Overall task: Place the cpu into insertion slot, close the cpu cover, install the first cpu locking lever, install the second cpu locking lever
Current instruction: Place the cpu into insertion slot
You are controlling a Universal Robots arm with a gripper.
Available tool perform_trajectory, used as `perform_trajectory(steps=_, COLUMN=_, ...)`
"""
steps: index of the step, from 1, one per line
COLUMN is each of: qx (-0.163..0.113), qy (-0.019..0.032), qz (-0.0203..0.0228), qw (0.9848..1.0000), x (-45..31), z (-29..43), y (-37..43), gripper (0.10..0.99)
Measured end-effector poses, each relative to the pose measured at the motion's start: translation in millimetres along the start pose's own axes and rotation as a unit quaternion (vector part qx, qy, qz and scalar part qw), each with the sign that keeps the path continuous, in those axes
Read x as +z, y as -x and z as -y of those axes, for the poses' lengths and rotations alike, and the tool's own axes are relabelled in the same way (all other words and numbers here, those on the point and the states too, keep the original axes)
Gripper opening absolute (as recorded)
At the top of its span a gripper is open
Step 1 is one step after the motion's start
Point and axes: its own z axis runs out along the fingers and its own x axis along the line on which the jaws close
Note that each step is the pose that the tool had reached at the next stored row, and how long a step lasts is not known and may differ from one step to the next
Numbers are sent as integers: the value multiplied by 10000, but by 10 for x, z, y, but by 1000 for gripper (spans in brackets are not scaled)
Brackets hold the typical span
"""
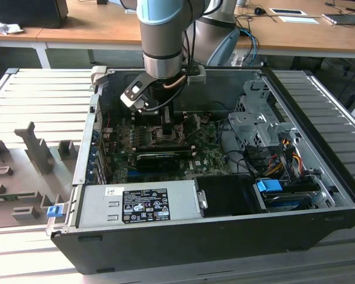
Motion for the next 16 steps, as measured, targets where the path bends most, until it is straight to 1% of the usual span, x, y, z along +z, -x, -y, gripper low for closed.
perform_trajectory(steps=3, qx=1, qy=-1, qz=0, qw=10000, x=-14, z=-1, y=0, gripper=106)
perform_trajectory(steps=16, qx=17, qy=-11, qz=2, qw=10000, x=-93, z=-9, y=-2, gripper=106)
